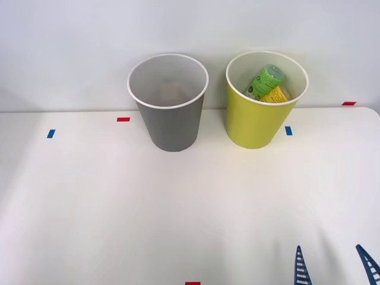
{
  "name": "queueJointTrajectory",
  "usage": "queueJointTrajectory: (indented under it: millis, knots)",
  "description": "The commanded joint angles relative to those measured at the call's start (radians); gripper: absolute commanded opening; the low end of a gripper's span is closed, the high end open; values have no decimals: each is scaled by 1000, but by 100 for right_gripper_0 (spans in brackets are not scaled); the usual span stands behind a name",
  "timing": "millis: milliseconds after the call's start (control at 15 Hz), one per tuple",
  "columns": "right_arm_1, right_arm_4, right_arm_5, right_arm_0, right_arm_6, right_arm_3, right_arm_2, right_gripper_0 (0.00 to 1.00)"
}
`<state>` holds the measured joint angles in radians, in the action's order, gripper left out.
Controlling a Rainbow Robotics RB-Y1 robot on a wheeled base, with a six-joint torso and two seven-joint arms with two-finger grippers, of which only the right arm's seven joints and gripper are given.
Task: Put cans in the gray bin, plastic bottles in the light green bin
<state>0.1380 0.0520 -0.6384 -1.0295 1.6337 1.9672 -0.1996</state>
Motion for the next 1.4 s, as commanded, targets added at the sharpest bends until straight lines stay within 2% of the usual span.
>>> queueJointTrajectory:
  millis: [67, 467, 1400]
  knots:
    - [55, -49, 31, -50, 94, -1, -80, 100]
    - [89, -46, 46, -96, 106, -1, -166, 100]
    - [88, -46, 49, -96, 104, -1, -169, 100]
